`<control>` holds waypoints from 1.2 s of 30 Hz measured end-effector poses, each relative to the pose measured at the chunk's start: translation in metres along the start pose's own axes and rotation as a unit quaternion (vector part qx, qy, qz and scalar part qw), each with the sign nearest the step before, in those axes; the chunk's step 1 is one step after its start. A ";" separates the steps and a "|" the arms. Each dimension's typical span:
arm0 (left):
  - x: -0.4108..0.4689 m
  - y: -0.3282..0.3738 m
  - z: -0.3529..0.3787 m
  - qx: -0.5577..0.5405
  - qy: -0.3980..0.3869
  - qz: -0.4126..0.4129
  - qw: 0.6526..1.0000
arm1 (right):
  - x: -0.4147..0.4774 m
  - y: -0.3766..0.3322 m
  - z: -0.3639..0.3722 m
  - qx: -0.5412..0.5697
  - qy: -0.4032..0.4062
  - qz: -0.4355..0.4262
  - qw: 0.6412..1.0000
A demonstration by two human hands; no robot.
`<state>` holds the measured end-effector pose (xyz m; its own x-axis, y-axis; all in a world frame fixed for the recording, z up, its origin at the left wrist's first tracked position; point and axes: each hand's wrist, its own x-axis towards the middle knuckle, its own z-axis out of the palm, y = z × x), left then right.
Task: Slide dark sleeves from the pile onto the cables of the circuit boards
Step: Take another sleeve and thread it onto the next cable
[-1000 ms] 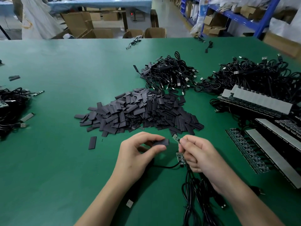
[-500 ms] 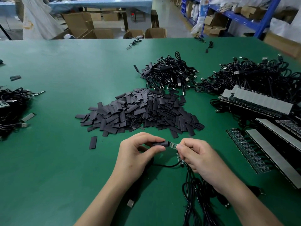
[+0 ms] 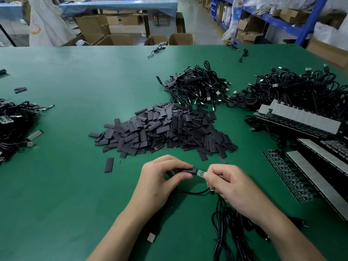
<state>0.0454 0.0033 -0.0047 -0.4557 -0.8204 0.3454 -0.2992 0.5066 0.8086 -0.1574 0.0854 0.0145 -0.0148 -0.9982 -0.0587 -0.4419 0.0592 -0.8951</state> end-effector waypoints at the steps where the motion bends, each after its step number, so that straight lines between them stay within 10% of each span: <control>1: 0.000 0.000 0.000 0.002 -0.002 -0.004 1.000 | 0.000 0.000 0.000 -0.010 0.002 -0.005 1.000; 36: -0.003 0.007 0.001 0.000 -0.023 0.075 0.997 | 0.000 0.004 -0.007 0.028 -0.035 0.013 0.999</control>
<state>0.0437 0.0096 -0.0007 -0.5338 -0.7224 0.4396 -0.2243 0.6221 0.7501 -0.1652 0.0859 0.0138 0.0369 -0.9931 -0.1115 -0.3913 0.0883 -0.9160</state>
